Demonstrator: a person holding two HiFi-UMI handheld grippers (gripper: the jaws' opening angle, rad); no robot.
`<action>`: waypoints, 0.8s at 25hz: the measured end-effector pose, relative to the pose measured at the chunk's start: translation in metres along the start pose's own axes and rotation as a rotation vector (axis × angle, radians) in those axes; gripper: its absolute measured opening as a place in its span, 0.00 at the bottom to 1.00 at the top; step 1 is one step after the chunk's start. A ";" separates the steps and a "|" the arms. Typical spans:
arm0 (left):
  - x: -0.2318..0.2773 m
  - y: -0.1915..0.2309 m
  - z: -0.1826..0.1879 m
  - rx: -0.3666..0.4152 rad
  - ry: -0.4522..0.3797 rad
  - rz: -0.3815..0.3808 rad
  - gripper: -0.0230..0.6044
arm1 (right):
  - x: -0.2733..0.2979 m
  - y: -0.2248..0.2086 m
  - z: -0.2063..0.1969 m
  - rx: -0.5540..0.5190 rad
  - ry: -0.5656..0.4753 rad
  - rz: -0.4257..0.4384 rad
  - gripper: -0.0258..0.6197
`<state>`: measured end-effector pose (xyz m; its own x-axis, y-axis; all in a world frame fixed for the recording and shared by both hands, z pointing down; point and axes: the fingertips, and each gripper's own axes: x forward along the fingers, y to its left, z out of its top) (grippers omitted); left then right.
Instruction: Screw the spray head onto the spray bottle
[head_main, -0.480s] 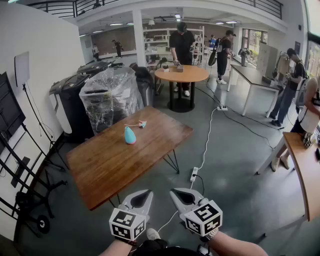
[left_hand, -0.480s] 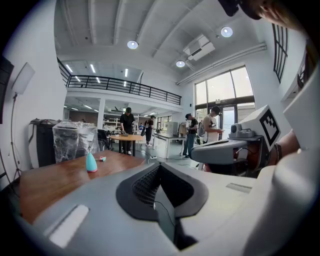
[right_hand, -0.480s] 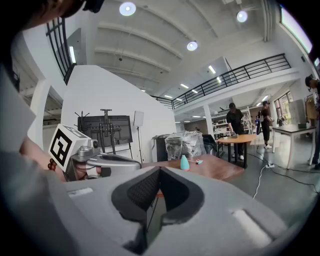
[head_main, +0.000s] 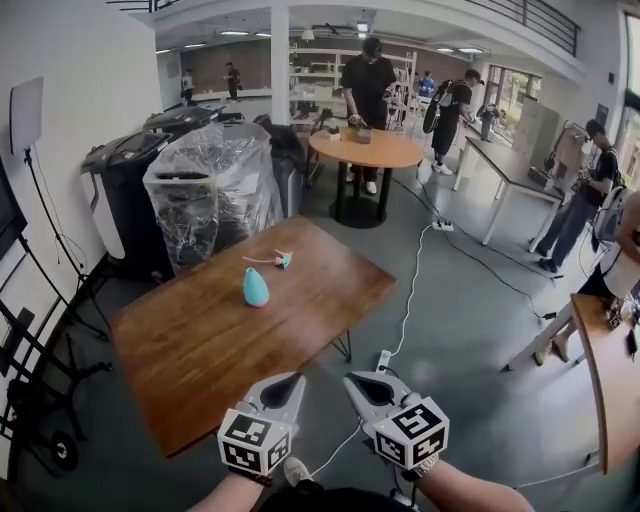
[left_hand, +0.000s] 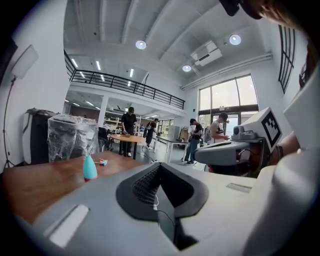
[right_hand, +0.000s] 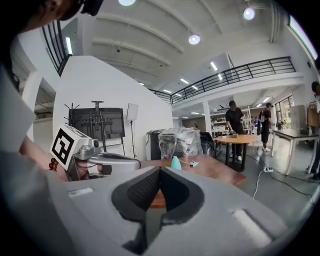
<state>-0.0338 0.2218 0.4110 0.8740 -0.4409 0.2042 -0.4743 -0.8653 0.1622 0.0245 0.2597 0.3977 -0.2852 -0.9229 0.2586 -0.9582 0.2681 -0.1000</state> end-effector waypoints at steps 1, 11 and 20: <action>0.007 0.012 0.003 -0.010 0.003 0.000 0.06 | 0.013 -0.005 0.006 -0.002 0.008 -0.002 0.03; 0.047 0.107 0.028 -0.051 0.011 0.013 0.06 | 0.122 -0.028 0.049 -0.057 0.062 0.011 0.03; 0.092 0.152 0.015 -0.057 0.057 0.088 0.06 | 0.193 -0.075 0.045 -0.070 0.110 0.091 0.03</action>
<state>-0.0241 0.0467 0.4400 0.8222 -0.4990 0.2740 -0.5555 -0.8083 0.1951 0.0421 0.0489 0.4123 -0.3680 -0.8592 0.3555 -0.9264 0.3714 -0.0614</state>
